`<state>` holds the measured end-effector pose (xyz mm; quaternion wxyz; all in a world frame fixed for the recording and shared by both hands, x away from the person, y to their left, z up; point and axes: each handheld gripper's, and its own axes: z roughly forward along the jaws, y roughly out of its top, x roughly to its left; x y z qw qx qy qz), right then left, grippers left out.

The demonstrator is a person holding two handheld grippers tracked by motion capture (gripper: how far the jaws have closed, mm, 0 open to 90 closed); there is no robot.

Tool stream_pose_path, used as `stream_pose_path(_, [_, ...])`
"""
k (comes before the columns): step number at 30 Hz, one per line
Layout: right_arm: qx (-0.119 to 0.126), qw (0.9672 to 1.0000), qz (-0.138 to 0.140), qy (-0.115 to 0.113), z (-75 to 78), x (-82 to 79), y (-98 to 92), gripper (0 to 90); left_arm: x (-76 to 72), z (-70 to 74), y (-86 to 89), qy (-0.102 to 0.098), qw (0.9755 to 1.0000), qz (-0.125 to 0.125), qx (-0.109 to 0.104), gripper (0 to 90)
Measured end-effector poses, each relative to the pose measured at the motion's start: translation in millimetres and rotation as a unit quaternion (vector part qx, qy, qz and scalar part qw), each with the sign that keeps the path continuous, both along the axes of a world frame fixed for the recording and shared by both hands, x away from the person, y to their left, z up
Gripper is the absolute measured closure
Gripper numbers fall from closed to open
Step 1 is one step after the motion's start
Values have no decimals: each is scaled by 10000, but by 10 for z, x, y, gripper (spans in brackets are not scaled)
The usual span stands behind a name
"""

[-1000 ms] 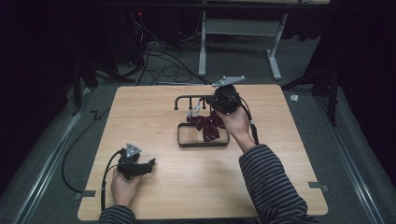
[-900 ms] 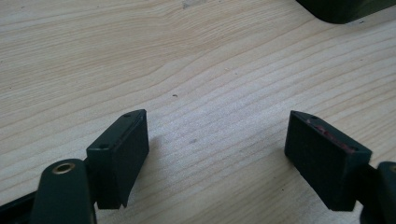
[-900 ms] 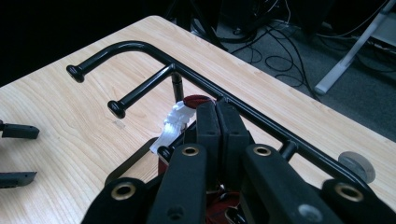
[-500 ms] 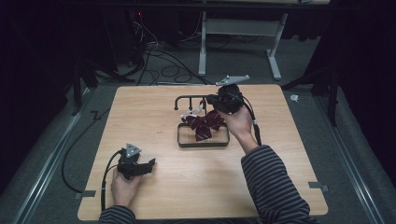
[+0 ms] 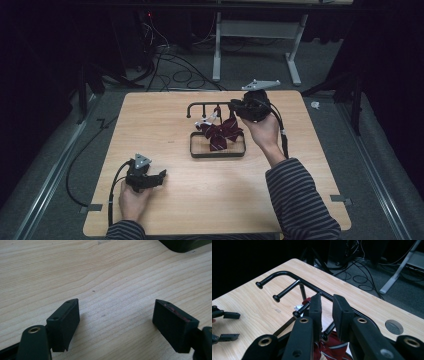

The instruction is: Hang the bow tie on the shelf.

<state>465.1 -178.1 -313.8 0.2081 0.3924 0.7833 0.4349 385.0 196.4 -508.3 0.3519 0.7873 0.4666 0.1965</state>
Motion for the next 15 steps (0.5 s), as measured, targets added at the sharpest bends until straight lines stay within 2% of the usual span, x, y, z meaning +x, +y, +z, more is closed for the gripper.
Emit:
stream_pose_path(8, [136,9999,-48,-49,50,-109,-163,769,0,1,0,8,10000,-1,4,223])
stream_pose_path(12, [290,9995,-102,-63,78,-173,-261,760,0,2,0,9,10000,-1,5,223])
stream_pose_path(15, [295,9994,-127,-94,87,-201,-304,757,0,1,0,8,10000,-1,2,223])
